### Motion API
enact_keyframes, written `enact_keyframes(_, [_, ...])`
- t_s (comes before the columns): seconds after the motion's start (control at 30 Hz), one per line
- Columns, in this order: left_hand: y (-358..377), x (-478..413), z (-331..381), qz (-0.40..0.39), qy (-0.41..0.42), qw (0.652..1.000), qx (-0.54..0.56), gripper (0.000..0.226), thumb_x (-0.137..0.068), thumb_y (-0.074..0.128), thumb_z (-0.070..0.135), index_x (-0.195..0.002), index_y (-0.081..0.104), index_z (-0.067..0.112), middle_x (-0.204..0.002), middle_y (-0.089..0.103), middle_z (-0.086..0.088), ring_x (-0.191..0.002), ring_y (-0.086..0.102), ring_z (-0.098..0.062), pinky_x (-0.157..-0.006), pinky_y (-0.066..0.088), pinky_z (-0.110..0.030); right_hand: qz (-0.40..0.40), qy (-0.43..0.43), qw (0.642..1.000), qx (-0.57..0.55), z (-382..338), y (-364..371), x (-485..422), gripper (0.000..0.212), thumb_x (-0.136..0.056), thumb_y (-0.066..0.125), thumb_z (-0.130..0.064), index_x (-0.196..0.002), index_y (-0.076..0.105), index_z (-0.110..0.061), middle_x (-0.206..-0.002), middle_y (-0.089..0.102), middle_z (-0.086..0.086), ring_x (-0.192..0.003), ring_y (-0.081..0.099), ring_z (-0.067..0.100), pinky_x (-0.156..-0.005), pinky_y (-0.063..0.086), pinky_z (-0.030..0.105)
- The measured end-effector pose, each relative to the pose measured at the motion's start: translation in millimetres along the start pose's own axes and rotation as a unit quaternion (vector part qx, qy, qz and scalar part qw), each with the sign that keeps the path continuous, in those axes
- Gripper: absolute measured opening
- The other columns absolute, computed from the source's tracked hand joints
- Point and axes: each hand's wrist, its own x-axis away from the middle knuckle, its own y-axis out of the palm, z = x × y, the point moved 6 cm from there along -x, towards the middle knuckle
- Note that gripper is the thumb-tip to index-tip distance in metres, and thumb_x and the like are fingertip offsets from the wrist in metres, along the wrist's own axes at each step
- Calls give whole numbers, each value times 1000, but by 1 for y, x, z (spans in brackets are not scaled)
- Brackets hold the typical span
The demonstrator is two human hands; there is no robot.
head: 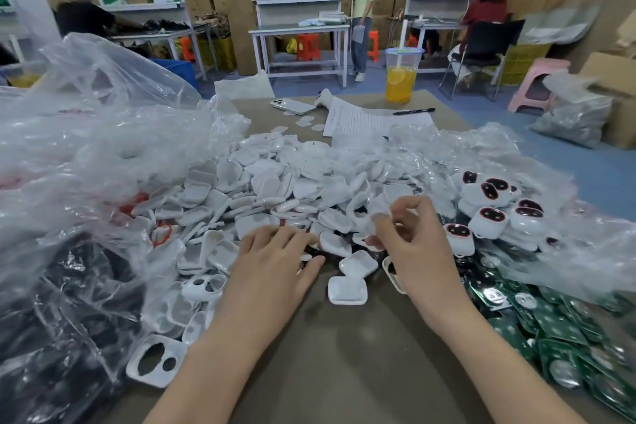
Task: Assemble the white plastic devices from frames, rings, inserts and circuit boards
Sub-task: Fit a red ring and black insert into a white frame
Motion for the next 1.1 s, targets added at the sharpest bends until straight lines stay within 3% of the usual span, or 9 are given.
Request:
enact_keyframes(0.07, [-3,1,-2,-5,-12,1000,8,27,-96,55,45,-92,72,25,-95,70,11,-103,61,-23,-95,44,-41,8,34,997,-65,3,-5,-3,25,-97,62,-18,-97,55,-42,-78,69,-11,-76,73,14,-56,49,16])
enact_keyframes(0.13, [-8,0,-4,1,-26,999,19,43,-97,36,47,-78,67,25,-84,67,14,-97,59,-18,-93,39,-36,3,48,995,-87,6,-5,-6,31,-98,61,-13,-107,60,-43,-79,69,-7,-78,74,17,-71,57,24])
enact_keyframes(0.2, [-12,0,-8,17,-49,998,26,41,-97,33,39,-75,64,24,-78,65,14,-88,58,-19,-88,38,-35,-8,63,991,-120,10,-2,-8,38,-98,58,-7,-113,62,-41,-80,66,-3,-80,74,20,-81,59,33])
enact_keyframes(0.33, [-13,2,-16,41,-104,993,-34,18,-95,59,17,-102,75,15,-92,67,-3,-85,62,-30,-84,45,-43,-43,100,976,-188,14,5,-7,52,-99,50,5,-115,64,-42,-83,58,5,-74,71,18,-69,59,26])
enact_keyframes(0.4, [-10,0,-21,30,-120,990,-63,17,-92,65,16,-104,76,11,-96,65,-11,-86,61,-35,-83,46,-47,-58,114,971,-200,14,8,-7,55,-97,45,8,-117,66,-39,-80,57,4,-69,68,16,-67,59,27])
enact_keyframes(0.53, [-6,-3,-19,23,-82,991,-100,37,-94,44,27,-92,78,14,-109,71,-6,-96,62,-35,-86,45,-47,-82,148,959,-226,18,12,-7,54,-95,41,12,-115,71,-27,-80,58,3,-64,63,15,-64,58,27])
enact_keyframes(0.7, [0,-7,-15,2,-64,993,-103,47,-93,34,31,-84,78,18,-103,75,1,-105,61,-32,-89,41,-46,-101,161,955,-226,19,17,-7,54,-91,43,15,-121,67,-24,-95,59,14,-66,61,17,-54,48,25])
enact_keyframes(0.93, [-15,-7,-8,137,-24,990,-10,19,-96,60,18,-106,75,15,-103,71,1,-95,61,-25,-89,41,-36,-112,156,945,-266,18,19,-6,39,-93,54,1,-121,66,-23,-76,55,2,-62,54,13,-56,46,25])
enact_keyframes(1.1, [-29,-4,5,130,-43,965,222,21,-98,55,24,-114,70,26,-107,61,20,-94,62,1,-81,44,-11,-104,110,973,-177,16,19,-6,24,-87,75,-26,-107,69,-37,-62,56,-12,-55,52,9,-74,49,33])
